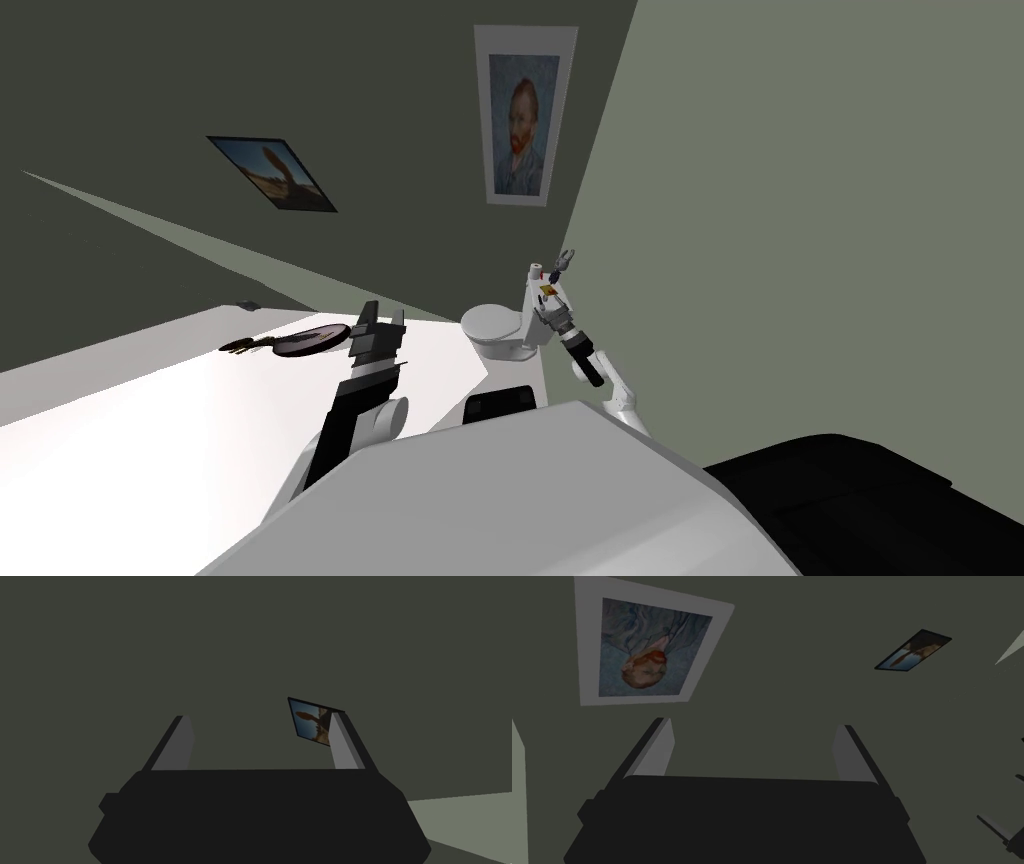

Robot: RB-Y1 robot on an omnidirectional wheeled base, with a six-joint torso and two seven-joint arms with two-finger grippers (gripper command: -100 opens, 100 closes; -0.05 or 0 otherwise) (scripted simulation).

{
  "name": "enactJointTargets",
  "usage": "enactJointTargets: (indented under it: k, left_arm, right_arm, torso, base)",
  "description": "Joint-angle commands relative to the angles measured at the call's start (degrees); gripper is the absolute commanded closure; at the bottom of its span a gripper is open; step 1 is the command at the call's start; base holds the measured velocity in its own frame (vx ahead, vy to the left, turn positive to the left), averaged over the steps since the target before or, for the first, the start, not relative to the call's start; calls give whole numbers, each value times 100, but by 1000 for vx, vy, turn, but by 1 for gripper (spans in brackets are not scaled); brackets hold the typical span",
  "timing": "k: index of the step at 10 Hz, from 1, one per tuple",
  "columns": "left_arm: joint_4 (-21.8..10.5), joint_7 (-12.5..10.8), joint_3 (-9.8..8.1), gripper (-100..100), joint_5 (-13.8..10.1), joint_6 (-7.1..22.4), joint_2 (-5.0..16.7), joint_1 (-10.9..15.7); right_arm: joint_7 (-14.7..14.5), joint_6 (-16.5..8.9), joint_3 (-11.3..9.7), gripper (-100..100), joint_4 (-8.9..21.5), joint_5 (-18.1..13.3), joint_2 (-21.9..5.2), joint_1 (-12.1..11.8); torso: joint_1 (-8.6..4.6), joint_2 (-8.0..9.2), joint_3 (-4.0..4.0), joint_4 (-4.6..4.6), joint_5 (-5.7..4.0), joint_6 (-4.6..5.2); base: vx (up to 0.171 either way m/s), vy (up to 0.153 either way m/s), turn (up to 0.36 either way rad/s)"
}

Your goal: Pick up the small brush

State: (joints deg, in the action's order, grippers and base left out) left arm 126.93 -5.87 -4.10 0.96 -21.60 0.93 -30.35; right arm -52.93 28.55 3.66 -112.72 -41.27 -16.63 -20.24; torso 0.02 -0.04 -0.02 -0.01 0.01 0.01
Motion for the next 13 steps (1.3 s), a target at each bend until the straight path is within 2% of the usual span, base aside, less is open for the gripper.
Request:
enactJointTargets:
  k: [1, 2, 3, 4, 5, 6, 7, 8, 9, 10, 12, 13]
  left_arm:
    - [0, 0, 0, 0, 0, 0, 0, 0]
    - [0, 0, 0, 0, 0, 0, 0, 0]
    - [0, 0, 0, 0, 0, 0, 0, 0]
    - [0, 0, 0, 0, 0, 0, 0, 0]
    - [0, 0, 0, 0, 0, 0, 0, 0]
    - [0, 0, 0, 0, 0, 0, 0, 0]
    - [0, 0, 0, 0, 0, 0, 0, 0]
    - [0, 0, 0, 0, 0, 0, 0, 0]
    - [0, 0, 0, 0, 0, 0, 0, 0]
    - [0, 0, 0, 0, 0, 0, 0, 0]
    - [0, 0, 0, 0, 0, 0, 0, 0]
    - [0, 0, 0, 0, 0, 0, 0, 0]
  right_arm:
    - [-286, -54, 57, -100, 180, -286, -135, 57]
    - [-405, -54, 57, -100, 180, -301, -135, 57]
    - [-599, -86, 85, -100, 321, -507, -212, 107]
    - [-662, -86, 85, -100, 321, -507, -212, 107]
    - [-883, -118, 112, -100, 463, -709, -291, 157]
    - [-916, -118, 112, -100, 463, -709, -291, 157]
    - [-1152, -150, 139, -100, 604, -908, -372, 206]
    - [-1167, -150, 139, -100, 604, -908, -372, 206]
    - [-1396, -181, 165, -100, 743, -1104, -454, 254]
    - [-1411, -181, 165, -100, 743, -1104, -454, 254]
    - [-1787, -240, 216, -100, 1006, -1477, -617, 347]
    - [-1880, -240, 216, -100, 1006, -1477, -617, 347]
  torso:
    - [0, 0, 0, 0, 0, 0]
    - [1, -2, -1, 0, 0, 0]
    - [1, -1, 0, 0, 1, 1]
    - [0, -1, -1, 0, 0, 0]
    - [0, 0, 0, 0, 0, 1]
    - [1, 0, 0, 0, 0, 0]
    - [1, 1, 0, 0, 0, 1]
    - [1, 1, 0, 0, 0, 1]
    - [1, 1, 1, 0, 0, 1]
    - [2, 0, 0, 0, 1, 0]
    - [2, 0, 0, 0, 1, 1]
    - [3, -2, -1, 0, 1, 1]
  base:
    - [14, 15, 51]
    - [12, 9, 19]
    - [11, 9, 35]
    - [8, 6, 17]
    - [9, 10, 35]
    - [7, 8, 16]
    - [8, 10, 33]
    - [8, 9, 15]
    - [11, 14, 38]
    - [9, 10, 16]
    - [11, 16, 34]
    - [13, 15, 19]
